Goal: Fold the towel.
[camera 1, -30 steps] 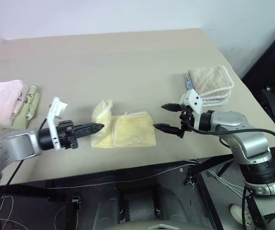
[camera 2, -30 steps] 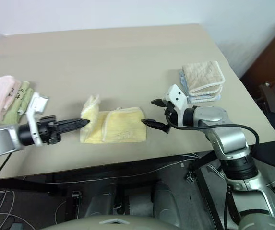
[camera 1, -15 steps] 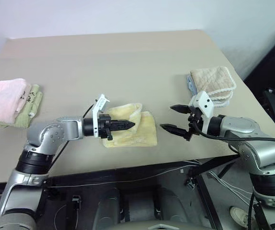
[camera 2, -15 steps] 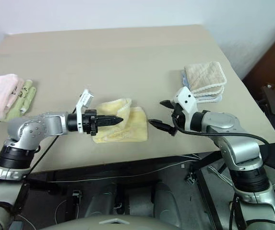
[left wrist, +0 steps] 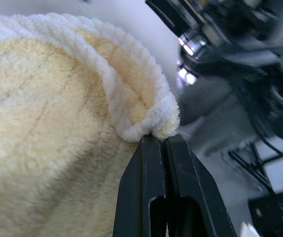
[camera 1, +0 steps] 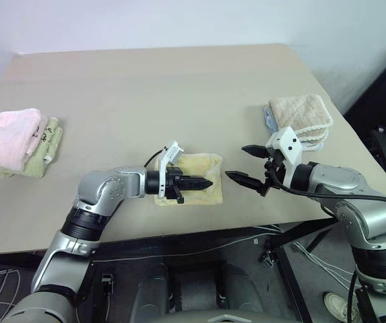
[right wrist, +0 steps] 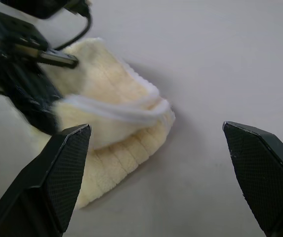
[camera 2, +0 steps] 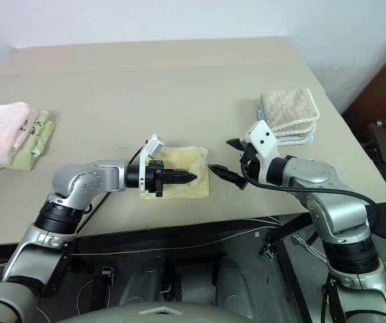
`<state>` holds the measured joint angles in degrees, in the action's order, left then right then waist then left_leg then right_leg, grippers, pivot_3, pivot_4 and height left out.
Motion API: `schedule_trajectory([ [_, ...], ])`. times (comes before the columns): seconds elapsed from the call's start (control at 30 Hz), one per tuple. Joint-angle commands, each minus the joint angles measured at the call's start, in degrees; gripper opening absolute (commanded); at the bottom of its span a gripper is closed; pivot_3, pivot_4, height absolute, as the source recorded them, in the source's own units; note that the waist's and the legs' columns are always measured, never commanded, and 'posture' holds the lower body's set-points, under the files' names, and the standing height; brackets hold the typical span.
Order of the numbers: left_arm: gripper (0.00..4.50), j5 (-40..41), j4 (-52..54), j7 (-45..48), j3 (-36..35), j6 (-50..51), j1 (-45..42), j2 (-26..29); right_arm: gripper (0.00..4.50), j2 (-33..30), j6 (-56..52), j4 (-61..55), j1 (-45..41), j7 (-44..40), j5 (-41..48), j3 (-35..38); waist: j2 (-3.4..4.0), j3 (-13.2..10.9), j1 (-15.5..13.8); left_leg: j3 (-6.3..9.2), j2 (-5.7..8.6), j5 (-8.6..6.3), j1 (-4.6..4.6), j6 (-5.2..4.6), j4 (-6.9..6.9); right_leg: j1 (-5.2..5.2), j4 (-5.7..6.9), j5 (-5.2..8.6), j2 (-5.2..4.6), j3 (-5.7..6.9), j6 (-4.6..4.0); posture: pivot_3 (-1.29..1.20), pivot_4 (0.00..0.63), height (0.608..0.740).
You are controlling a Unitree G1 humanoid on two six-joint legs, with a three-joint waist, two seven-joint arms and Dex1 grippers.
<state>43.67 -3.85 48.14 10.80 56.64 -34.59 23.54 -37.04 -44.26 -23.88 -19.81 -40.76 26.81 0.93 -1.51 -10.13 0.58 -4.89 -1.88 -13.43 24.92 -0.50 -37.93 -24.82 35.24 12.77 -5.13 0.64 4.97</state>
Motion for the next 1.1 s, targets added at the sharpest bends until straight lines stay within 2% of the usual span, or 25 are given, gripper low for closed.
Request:
schedule_trajectory([
  [0.03,0.21,-1.46,-0.09,1.26,-0.66,-1.12,-1.33,-0.52,4.5,-0.06,0.73,-2.04,-0.21,0.33,0.96,1.62,0.0,0.0,0.12,0.0,-0.01,0.0,0.0,0.0,-0.01,0.01,0.0,0.0,0.0,0.0,0.0,0.0,0.15,0.74],
  [0.13,0.88,-1.64,0.43,2.47,-0.92,-0.48,-0.88,-0.27,4.5,-0.15,0.6,-2.23,-0.04,0.21,1.67,1.83,0.0,0.0,0.07,0.02,-0.05,0.0,0.0,0.0,-0.01,0.0,0.01,-0.01,0.01,0.0,0.01,0.0,0.15,0.74],
  [0.3,2.56,0.6,2.95,4.52,-3.71,1.61,-0.21,0.9,4.5,-0.09,0.91,-2.11,-0.09,0.16,2.22,1.38,0.0,0.0,0.06,0.02,-0.06,0.0,0.0,0.0,-0.02,0.01,0.01,-0.01,0.02,0.0,0.01,0.0,0.15,0.74],
  [0.47,4.37,1.78,6.48,5.79,-6.54,3.21,0.31,4.8,4.5,0.82,2.35,-0.4,-1.17,1.37,1.17,1.1,0.01,0.0,0.13,0.03,-0.09,-0.01,0.0,0.0,-0.01,-0.01,0.02,0.0,0.03,0.0,0.01,0.0,0.15,0.74],
  [0.53,4.44,0.18,7.97,6.38,-7.97,1.02,0.63,8.03,4.5,1.69,1.34,-0.05,-2.02,1.67,3.01,2.02,0.01,0.0,0.21,0.03,-0.09,-0.01,0.0,0.0,-0.01,-0.01,0.02,0.0,0.03,0.0,0.01,0.0,0.15,0.74],
  [0.6,4.5,-0.79,8.09,6.47,-10.68,-2.25,0.61,10.18,4.12,2.42,-0.39,-1.18,-2.28,1.36,5.77,2.92,0.0,-0.01,0.19,0.02,-0.1,-0.01,0.0,0.0,-0.01,-0.02,0.02,-0.01,0.04,0.0,0.01,0.0,0.15,0.74],
  [0.7,4.5,-2.76,7.99,7.59,-12.96,-9.2,2.37,11.39,3.25,4.04,-2.06,-2.6,-2.8,1.51,8.58,2.02,0.01,0.0,0.13,0.02,-0.14,-0.01,0.0,0.01,0.0,-0.02,0.02,0.0,0.03,0.0,0.0,0.0,0.15,0.74],
  [0.77,4.13,-2.24,7.34,7.08,-15.1,-11.38,3.16,10.32,2.62,5.91,-2.41,-2.12,-3.59,2.64,9.39,1.36,0.01,0.0,0.05,0.01,-0.18,-0.01,0.0,0.0,0.0,-0.02,0.0,0.0,0.0,0.0,0.0,0.0,0.15,0.74],
  [1.0,1.81,-5.69,6.56,11.28,-13.97,-19.87,6.03,10.16,0.1,14.87,-1.37,3.49,-6.33,4.84,8.95,-2.54,0.01,0.0,0.11,0.01,-0.25,-0.02,0.03,0.0,0.0,-0.04,0.01,-0.01,-0.01,0.02,-0.01,0.0,0.15,0.74],
  [1.1,0.71,-9.0,4.74,13.9,-10.83,-24.01,5.68,9.49,0.0,19.09,0.28,9.06,-9.03,5.91,7.75,-3.26,0.03,0.0,0.23,-0.02,-0.25,-0.02,0.03,0.0,0.0,-0.04,0.01,-0.01,-0.01,0.03,-0.02,0.0,0.15,0.74],
])
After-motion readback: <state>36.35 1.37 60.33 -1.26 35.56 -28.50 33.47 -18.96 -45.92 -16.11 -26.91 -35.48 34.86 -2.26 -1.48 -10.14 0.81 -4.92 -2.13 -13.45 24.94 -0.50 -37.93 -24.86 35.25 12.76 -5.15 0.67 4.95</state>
